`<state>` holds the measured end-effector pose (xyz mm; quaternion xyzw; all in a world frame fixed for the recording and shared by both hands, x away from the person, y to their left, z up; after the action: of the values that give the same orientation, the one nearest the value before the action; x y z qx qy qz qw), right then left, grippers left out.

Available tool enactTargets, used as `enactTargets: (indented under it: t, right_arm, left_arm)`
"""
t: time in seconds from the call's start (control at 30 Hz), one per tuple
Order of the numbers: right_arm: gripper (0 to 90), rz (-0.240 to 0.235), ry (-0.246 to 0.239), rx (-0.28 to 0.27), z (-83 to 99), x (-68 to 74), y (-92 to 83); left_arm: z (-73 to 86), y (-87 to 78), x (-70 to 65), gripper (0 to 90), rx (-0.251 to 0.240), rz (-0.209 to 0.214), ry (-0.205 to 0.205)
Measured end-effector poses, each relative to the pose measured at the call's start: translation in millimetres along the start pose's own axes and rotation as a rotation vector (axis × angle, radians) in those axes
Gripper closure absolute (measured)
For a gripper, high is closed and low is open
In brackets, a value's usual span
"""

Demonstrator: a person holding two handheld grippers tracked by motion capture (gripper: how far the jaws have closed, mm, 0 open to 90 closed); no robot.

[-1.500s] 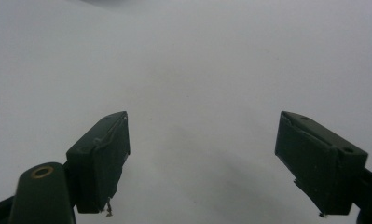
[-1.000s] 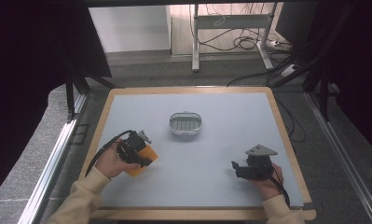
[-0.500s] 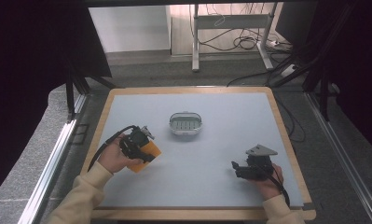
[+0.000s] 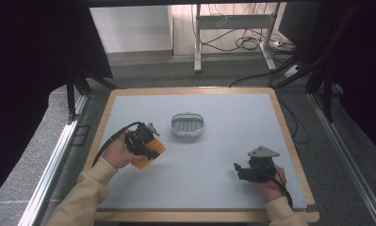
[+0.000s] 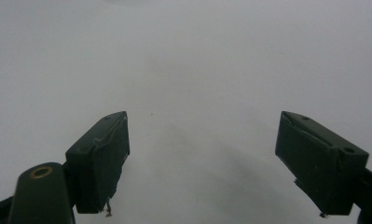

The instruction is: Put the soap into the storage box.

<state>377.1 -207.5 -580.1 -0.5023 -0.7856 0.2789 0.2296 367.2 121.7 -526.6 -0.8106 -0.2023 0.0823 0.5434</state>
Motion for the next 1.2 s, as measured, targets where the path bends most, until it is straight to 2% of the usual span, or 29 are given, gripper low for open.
enactTargets:
  t: [0.27,0.4,0.63,0.77,0.87,1.2]
  right_arm:
    - [18.1,-0.005,-0.004,-0.006,-0.7,2.1,-0.4]
    - [18.0,-0.008,-0.007,-0.004,-0.3,2.9,0.0]
    - [18.0,-0.007,-0.005,-0.002,0.0,2.9,-0.1]
    - [18.0,-0.008,-0.007,-0.002,0.0,2.9,0.1]
    - [18.0,-0.006,-0.006,-0.004,-0.2,2.3,-0.4]
    - [18.0,-0.006,-0.006,-0.003,-0.1,2.1,-0.2]
  left_arm:
    - [-8.9,-3.4,7.7,61.8,-0.004,0.004,0.018]
    - [-13.0,-3.5,8.6,61.8,-0.010,0.018,0.034]
    - [-17.3,-2.8,10.7,61.8,-0.004,0.017,0.042]
    - [-21.6,-1.1,12.7,61.8,0.003,0.019,0.075]
    - [-25.2,-0.7,13.1,61.8,-0.006,0.027,0.074]
    - [-39.0,-0.8,22.4,61.8,0.017,0.009,0.102]
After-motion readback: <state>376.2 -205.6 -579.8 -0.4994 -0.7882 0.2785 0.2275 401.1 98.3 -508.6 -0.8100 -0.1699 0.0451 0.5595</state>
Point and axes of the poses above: each handheld gripper's, and its own axes: y roughly forward along the jaws, z roughly out of its underside, x roughly to its left, the point moved 10 cm from there along y, roughly forward along the jaws, and after that the axes turned 14 degrees about y, right-handed, at the moved point
